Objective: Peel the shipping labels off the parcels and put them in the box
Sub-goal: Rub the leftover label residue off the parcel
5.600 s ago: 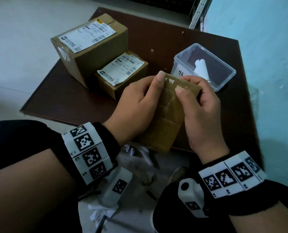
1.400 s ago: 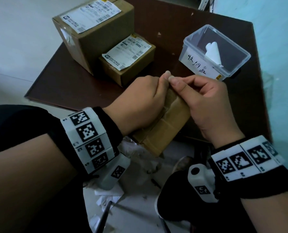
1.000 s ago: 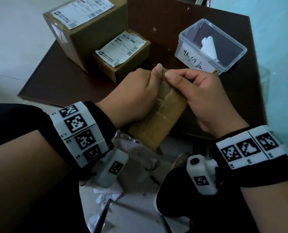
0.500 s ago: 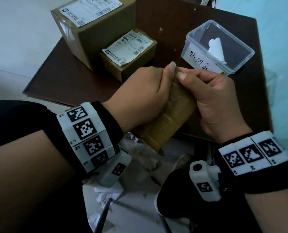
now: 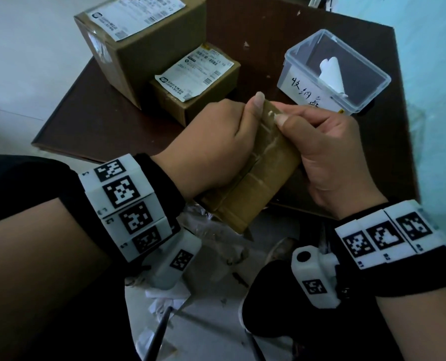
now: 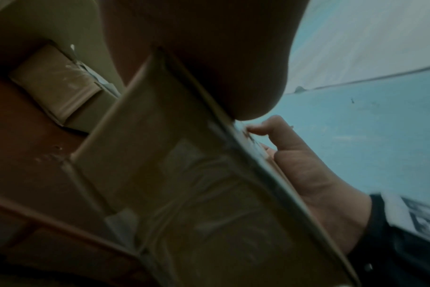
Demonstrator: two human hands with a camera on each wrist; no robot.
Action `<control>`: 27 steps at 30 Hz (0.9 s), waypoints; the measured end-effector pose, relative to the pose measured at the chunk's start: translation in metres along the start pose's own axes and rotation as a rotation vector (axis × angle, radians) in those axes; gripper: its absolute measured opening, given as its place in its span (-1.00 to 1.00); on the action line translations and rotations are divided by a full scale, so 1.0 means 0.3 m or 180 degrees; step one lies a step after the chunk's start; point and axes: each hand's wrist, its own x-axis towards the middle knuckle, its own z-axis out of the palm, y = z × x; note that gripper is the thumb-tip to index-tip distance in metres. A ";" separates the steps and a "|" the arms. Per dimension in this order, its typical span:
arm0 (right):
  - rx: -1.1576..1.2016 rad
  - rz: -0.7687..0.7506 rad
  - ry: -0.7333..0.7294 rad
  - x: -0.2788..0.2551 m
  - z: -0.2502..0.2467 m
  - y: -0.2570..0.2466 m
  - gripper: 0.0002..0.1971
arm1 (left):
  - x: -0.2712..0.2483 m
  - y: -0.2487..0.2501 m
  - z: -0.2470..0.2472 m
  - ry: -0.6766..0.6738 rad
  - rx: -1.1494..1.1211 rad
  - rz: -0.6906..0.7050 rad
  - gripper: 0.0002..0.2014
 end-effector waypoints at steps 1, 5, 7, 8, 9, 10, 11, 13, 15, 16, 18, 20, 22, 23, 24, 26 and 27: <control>-0.0015 -0.0015 0.0034 -0.001 0.002 0.004 -0.80 | -0.002 -0.001 0.004 0.0015 0.0016 0.0016 -0.44; 0.0053 -0.0021 0.0099 -0.003 0.008 0.012 -0.83 | -0.009 0.003 0.011 0.0043 0.0099 0.0143 -0.46; 0.0034 -0.0001 0.0091 -0.002 0.006 0.007 -0.84 | -0.007 0.005 0.009 0.0040 0.0126 0.0123 -0.46; 0.0013 0.0002 0.0061 0.000 0.001 0.003 -0.83 | -0.004 0.006 0.006 0.0024 0.0110 0.0087 -0.45; 0.0001 0.0006 0.0009 0.001 -0.003 -0.001 -0.80 | -0.001 0.006 0.003 0.0003 0.0085 0.0046 -0.44; -0.0007 0.0006 -0.0056 0.002 -0.008 -0.006 -0.77 | 0.002 0.008 -0.003 -0.0013 0.0055 0.0016 -0.44; -0.0017 -0.0005 -0.0117 0.002 -0.012 -0.011 -0.74 | 0.004 0.010 -0.010 -0.0019 0.0025 0.0004 -0.43; -0.0035 -0.0030 -0.0176 0.002 -0.016 -0.015 -0.68 | 0.006 0.012 -0.020 -0.0021 -0.0007 0.0019 -0.43; 0.0001 -0.0033 -0.0159 0.003 -0.013 -0.011 -0.73 | 0.005 0.010 -0.023 -0.0009 -0.0003 0.0041 -0.43; 0.0026 -0.0028 -0.0138 0.003 -0.010 -0.009 -0.75 | 0.003 0.009 -0.019 0.0000 0.0010 0.0055 -0.43; 0.0062 -0.0008 -0.0072 0.002 0.000 -0.002 -0.77 | -0.002 0.005 -0.008 0.0022 0.0053 0.0092 -0.43; 0.0045 -0.0001 0.0079 -0.003 0.013 0.003 -0.85 | -0.009 0.003 0.007 0.0057 0.0080 0.0172 -0.44; 0.0035 -0.0015 0.0219 -0.009 0.023 0.010 -0.92 | -0.014 0.003 0.021 0.0072 0.0066 0.0221 -0.47; 0.0049 -0.0014 0.0259 -0.011 0.025 0.013 -0.93 | -0.015 0.004 0.026 0.0070 0.0053 0.0219 -0.48; 0.0055 -0.0014 0.0269 -0.012 0.024 0.014 -0.93 | -0.014 0.003 0.028 0.0065 0.0036 0.0201 -0.47; 0.0064 0.0007 0.0204 -0.007 0.021 0.011 -0.88 | -0.006 -0.002 0.026 0.0035 0.0009 0.0120 -0.44; 0.0091 0.0039 0.0142 -0.003 0.018 0.007 -0.85 | -0.003 -0.005 0.021 0.0023 -0.0005 0.0073 -0.42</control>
